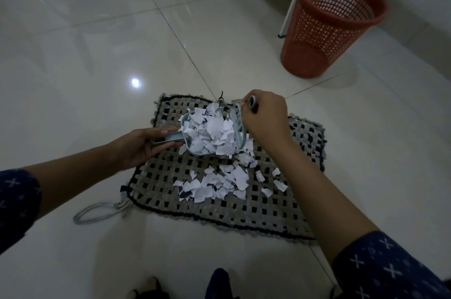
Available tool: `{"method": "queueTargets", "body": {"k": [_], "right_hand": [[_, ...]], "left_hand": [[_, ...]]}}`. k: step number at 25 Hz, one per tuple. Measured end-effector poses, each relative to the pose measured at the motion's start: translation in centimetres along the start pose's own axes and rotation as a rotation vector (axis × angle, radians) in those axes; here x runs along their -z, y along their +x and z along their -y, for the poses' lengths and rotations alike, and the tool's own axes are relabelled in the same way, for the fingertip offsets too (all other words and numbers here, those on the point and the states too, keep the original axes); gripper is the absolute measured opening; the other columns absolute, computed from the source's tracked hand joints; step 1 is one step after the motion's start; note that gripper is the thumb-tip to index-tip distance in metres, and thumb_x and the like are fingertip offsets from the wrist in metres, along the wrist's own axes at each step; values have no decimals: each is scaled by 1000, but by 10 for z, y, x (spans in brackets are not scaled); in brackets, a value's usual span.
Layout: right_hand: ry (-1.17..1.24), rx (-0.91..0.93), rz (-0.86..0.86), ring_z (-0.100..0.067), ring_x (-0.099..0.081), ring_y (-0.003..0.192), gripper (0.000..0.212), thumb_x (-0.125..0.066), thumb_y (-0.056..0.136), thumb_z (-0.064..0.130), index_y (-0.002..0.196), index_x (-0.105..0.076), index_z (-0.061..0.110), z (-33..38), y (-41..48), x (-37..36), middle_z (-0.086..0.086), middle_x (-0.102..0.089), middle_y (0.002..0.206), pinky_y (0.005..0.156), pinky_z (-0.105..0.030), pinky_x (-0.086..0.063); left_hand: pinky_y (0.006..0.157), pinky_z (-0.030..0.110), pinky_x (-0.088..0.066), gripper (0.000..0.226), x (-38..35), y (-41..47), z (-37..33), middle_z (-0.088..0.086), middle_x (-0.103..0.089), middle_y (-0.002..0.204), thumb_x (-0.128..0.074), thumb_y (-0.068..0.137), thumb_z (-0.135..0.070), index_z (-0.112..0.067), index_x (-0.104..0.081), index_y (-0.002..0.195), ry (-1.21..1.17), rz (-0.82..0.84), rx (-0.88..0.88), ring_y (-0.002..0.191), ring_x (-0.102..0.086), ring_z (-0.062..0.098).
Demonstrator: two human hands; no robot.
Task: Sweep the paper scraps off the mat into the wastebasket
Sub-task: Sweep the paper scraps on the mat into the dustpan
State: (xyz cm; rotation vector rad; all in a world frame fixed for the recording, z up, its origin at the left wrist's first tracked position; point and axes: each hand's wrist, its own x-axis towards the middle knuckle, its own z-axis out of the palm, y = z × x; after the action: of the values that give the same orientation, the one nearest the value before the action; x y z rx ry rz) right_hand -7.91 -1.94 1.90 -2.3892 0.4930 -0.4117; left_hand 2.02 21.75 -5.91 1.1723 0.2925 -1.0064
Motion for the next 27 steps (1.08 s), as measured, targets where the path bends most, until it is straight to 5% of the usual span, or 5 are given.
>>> {"method": "queueTargets", "body": {"k": [7, 15, 19, 23, 27], "right_hand": [[214, -172, -84, -36, -66, 62, 19, -53, 81, 5, 69, -65, -2, -10, 2, -9, -21, -65, 64, 59, -51, -58], [159, -138, -111, -28, -67, 64, 16, -55, 83, 5, 75, -68, 2, -12, 7, 4, -15, -69, 69, 65, -43, -59], [147, -127, -36, -26, -68, 69, 12, -61, 87, 8, 84, -72, 7, -22, 12, 11, -10, -70, 78, 72, -40, -59], [77, -64, 48, -27, -67, 73, 12, -62, 88, 14, 88, -72, 9, -25, 11, 12, -12, -73, 86, 69, -33, -54], [75, -83, 10, -21, -65, 71, 13, -61, 88, 11, 84, -73, 6, -29, 20, 16, -13, -73, 84, 62, -22, -50]], "left_hand": [[76, 26, -57, 34, -3, -1, 6, 20, -72, 102, -41, 92, 2, 1, -75, 87, -9, 7, 53, 93, -70, 34], [70, 24, -58, 28, -1, -1, 3, 23, -65, 111, -41, 92, 1, 3, -67, 103, 1, -16, 48, 91, -70, 32], [60, 21, -57, 32, 1, -1, 0, 23, -64, 113, -41, 92, 2, 0, -73, 93, 11, -32, 31, 88, -71, 30], [67, 22, -58, 26, -1, -2, -1, 21, -63, 112, -42, 92, 1, 3, -64, 106, 48, -18, 42, 87, -71, 30], [68, 22, -57, 31, -6, -1, -10, 20, -70, 103, -42, 91, 1, 0, -73, 95, 64, 18, 28, 89, -71, 30]]}}
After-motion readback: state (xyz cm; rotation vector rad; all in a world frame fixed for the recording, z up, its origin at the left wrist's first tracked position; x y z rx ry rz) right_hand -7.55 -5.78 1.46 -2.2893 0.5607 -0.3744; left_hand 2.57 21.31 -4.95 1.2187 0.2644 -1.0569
